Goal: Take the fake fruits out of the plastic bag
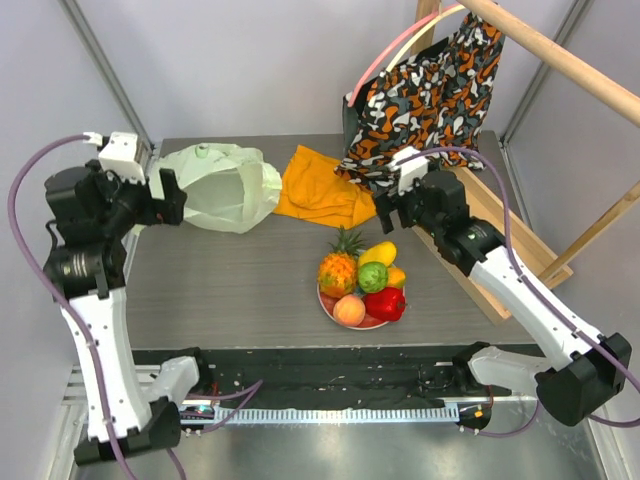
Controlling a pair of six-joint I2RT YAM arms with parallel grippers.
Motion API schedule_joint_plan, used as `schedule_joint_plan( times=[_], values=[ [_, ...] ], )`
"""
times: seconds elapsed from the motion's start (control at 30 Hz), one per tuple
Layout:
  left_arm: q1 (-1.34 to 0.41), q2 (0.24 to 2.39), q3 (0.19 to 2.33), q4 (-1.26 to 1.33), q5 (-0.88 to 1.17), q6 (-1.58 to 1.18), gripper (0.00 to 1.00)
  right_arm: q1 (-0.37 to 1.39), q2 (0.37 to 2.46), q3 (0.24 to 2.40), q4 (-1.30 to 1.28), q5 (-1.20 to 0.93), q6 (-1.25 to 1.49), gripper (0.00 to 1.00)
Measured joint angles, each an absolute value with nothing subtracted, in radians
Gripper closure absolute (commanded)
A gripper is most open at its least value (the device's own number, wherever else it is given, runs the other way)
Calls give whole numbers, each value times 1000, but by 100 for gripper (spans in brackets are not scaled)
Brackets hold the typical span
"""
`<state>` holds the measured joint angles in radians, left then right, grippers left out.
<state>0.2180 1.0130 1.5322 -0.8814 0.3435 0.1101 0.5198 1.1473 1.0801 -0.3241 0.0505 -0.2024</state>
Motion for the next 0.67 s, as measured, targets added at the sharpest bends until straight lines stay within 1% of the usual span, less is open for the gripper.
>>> schedule_joint_plan(
  times=[0.17,0.33,0.47,0.67],
  values=[
    [218,914,1436,-945,382,117,0,435,1125,1071,-422,257,-118,0],
    [218,951,1278,-1010,396,114,0,423,1111,1060,-546,403,-52,0],
    [218,1006,1188,-1022,400,106,0,423,1087,1045,-624,476,-16,0],
    [217,966,1180,-1016,420,89,0,423,1064,1052,-750,530,6,0]
  ],
)
